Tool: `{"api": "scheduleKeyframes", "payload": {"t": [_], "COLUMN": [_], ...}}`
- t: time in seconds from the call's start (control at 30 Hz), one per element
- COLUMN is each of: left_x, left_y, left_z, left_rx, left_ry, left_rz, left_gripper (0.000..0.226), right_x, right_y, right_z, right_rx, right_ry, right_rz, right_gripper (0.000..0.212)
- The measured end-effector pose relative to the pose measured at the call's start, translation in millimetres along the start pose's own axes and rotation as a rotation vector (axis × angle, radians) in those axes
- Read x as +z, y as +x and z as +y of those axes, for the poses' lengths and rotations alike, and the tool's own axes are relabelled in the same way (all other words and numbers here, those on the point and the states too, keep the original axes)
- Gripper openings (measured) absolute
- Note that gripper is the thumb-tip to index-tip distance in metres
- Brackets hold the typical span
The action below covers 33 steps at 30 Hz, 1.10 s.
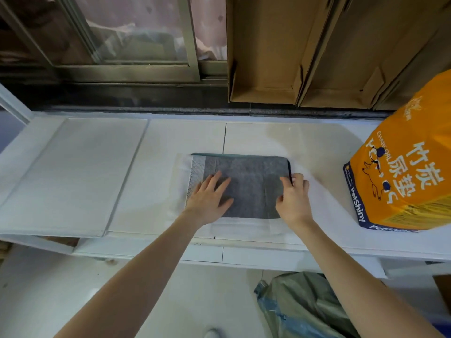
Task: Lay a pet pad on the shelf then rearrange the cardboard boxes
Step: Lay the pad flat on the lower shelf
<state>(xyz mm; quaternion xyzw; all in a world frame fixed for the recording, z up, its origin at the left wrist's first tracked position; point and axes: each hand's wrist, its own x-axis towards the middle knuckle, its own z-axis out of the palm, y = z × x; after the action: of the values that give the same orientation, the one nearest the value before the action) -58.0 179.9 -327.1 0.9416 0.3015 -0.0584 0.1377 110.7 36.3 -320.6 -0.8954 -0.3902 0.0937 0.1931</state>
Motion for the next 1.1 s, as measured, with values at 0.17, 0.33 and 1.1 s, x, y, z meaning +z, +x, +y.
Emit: {"api": "scheduleKeyframes", "payload": {"t": [0.17,0.33,1.1], "left_x": [11,7,-244], "left_y": [4,6,-124], "left_z": [-6,-9,77], "left_rx": [-0.018,-0.027,0.088], "left_ry": [0.051,0.133,0.257], "left_rz": [-0.093,-0.203,0.237], "left_gripper": [0.067,0.071,0.083], "right_x": [14,26,-248], "right_y": [-5,-6,-71], "right_z": [-12,-12,-104], "right_rx": [-0.322,-0.254,-0.466], "right_ry": [-0.187,-0.264,-0.208], "right_rz": [-0.191,-0.441,-0.087], "right_gripper": [0.057,0.065,0.077]}}
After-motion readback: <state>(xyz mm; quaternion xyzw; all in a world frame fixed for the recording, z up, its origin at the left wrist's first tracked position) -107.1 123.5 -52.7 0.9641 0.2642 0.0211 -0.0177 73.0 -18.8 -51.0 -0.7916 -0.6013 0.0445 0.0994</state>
